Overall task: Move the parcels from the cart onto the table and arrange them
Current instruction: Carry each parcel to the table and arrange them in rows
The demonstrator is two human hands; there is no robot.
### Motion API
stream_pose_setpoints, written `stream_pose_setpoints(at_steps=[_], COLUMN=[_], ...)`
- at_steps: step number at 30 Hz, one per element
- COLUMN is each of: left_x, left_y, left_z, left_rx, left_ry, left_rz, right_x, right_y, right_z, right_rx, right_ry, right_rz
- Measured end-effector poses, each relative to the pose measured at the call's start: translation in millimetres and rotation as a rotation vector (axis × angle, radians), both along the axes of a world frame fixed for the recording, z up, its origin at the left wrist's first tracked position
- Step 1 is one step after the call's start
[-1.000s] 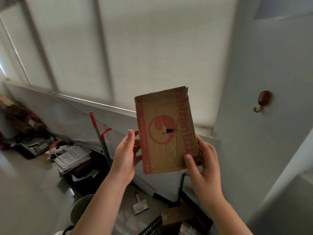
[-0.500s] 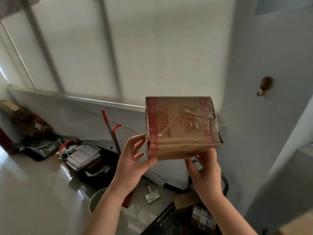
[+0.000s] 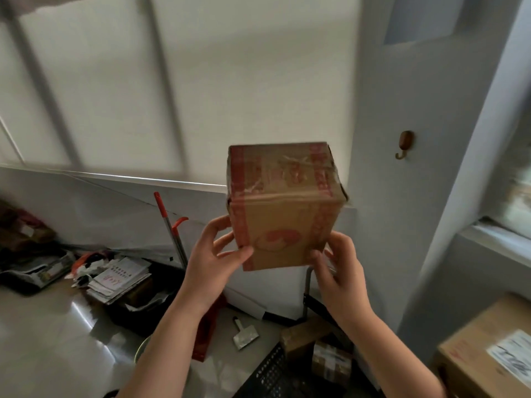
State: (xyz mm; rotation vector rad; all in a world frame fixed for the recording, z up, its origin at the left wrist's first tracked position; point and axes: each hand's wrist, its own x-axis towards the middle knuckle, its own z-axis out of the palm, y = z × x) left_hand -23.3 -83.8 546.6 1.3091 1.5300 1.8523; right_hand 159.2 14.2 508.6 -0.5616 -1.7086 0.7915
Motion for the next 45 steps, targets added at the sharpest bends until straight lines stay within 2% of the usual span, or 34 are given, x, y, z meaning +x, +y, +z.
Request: stream_pose_setpoints(at_steps=[4,6,10,12,15,19,25,28,30,33,34,37,39,42,45], left_x=[-3.4,-4.6,-10.3,-14.6,-21.2,-25.3,-27.8,-27.3,-27.1,-28.0,-29.0,-26.9,-22.2,-20.7,-20.4], left_y=[10.4,15.0,20.9,22.0,26.0,32.8,34.3,32.2,26.3,12.8,10.9,13.0,15.3,15.2,14.2], left_z=[37.7,51.2,61.4,55.8,35.3,9.6,5.5,14.4,22.1,29.7,29.9,27.1,26.2,21.2,13.8], left_rx=[-0.003,-0.045,-0.246,-0.394,-0.579,-0.655,-0.630,-0.543,-0.424,-0.251,-0.249,-0.215,-0.140,-0.160,-0.213], left_ry=[0.060,0.063,0.014,-0.051,-0.158,-0.214,-0.213,-0.181,-0.133,0.106,0.227,0.541,0.529,0.399,0.199], left_rz=[0.194,0.279,0.252,0.168,0.055,0.037,0.049,0.052,-0.018,-0.225,-0.218,0.019,0.135,0.214,0.207], right_x=[0.0,-0.1,4.9,8.5,10.6,10.4,3.5,2.3,2.9,4.7,5.0,3.9,1.7,1.4,5.4], right_y=[7.3,9.4,11.0,12.2,14.5,19.2,23.7,26.7,30.0,36.7,39.6,41.7,39.0,31.0,18.6], right_z=[29.5,36.7,35.1,32.1,29.0,27.4,26.7,27.8,31.7,39.9,41.9,43.2,38.2,25.2,19.2], right_rx=[0.019,-0.041,-0.205,-0.283,-0.365,-0.453,-0.481,-0.511,-0.565,-0.800,-0.906,-1.154,-1.154,-0.992,-0.798], right_ry=[0.024,0.062,0.129,0.085,-0.121,-0.273,-0.241,-0.128,0.001,0.250,0.295,0.337,0.328,0.222,0.048], right_rz=[0.146,0.244,0.445,0.426,0.237,0.159,0.150,0.174,0.195,0.209,0.196,0.269,0.346,0.399,0.402])
